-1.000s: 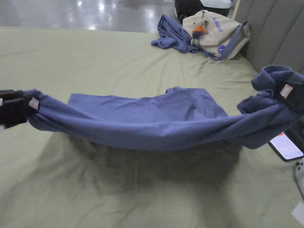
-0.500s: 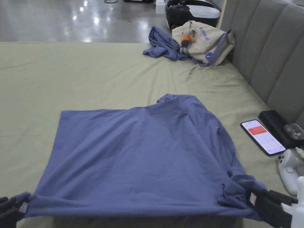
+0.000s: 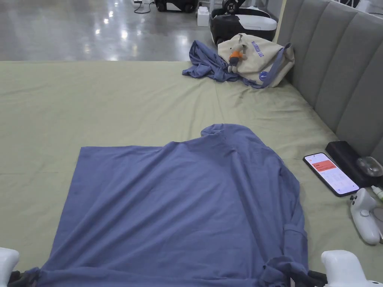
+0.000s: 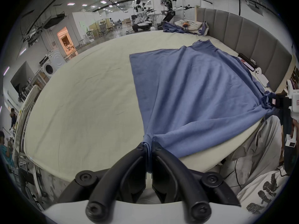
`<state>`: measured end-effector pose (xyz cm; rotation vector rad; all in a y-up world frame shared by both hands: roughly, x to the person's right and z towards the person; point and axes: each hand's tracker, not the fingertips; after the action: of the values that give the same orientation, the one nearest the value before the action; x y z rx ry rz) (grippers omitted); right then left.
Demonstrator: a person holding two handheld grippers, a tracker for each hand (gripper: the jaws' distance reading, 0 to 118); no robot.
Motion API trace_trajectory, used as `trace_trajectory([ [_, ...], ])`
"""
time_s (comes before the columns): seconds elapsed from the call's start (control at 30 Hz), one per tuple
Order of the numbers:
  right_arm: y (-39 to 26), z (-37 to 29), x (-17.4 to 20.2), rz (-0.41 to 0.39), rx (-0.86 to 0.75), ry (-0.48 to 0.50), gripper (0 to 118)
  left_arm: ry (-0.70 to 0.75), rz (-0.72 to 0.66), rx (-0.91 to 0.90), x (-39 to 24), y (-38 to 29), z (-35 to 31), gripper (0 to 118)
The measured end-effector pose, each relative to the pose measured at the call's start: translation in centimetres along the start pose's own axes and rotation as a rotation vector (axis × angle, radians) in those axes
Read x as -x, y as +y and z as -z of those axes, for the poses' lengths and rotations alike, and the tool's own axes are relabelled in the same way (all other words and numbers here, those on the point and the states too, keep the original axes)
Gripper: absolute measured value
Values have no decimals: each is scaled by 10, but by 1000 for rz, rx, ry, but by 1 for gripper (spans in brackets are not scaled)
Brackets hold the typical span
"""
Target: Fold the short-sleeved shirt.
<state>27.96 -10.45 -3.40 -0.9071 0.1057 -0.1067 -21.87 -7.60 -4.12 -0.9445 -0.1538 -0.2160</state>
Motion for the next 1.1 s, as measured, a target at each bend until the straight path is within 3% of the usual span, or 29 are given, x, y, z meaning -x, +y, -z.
trace_trajectory([
  [0.17, -4, 6, -8, 50, -8, -4, 12, 5, -41, -16, 3, -3, 17, 6],
  [0.2, -4, 5, -9, 55, -13, -2, 21, 5, -61, -19, 4, -4, 20, 16],
  [0.23, -4, 1, -11, 60, -23, 2, 36, 2, -102, -23, 6, -5, 21, 37],
  [0.3, -3, -18, -14, 107, -93, 73, 80, -28, -206, -81, 10, -10, 13, 79],
  [0.37, -4, -58, -14, 133, -287, 198, 84, 3, -274, -223, 10, -17, -16, 79],
  [0.4, -3, -82, -10, 111, -370, 208, 86, 34, -286, -310, 8, -23, -34, 79],
  [0.5, 3, -147, 6, 63, -578, 202, 111, 116, -306, -526, -1, -38, -89, 84],
  [0.53, 5, -168, 13, 58, -648, 189, 111, 142, -311, -588, -7, -42, -110, 84],
  [0.6, 11, -203, 26, 28, -748, 164, 109, 167, -308, -660, -14, -47, -140, 84],
  [0.63, 13, -214, 30, 7, -765, 140, 100, 192, -311, -662, -18, -48, -150, 80],
  [0.67, 19, -222, 31, -19, -756, 170, 70, 185, -302, -650, -20, -48, -157, 68],
  [0.7, 22, -226, 31, -17, -784, 188, 2, 163, -279, -632, -19, -46, -163, 22],
  [0.73, 25, -228, 31, -7, -801, 206, 2, 128, -263, -610, -19, -43, -163, 1],
  [0.9, 51, -205, 24, -31, -765, 200, 2, 11, -209, -523, -5, -13, -125, 1],
  [1.0, 68, -183, 20, -55, -717, 194, 2, -57, -144, -428, 13, 50, -86, 1],
  [1.1, 82, -158, 16, -71, -687, 189, 2, -160, -185, -283, 39, 137, -30, 1],
])
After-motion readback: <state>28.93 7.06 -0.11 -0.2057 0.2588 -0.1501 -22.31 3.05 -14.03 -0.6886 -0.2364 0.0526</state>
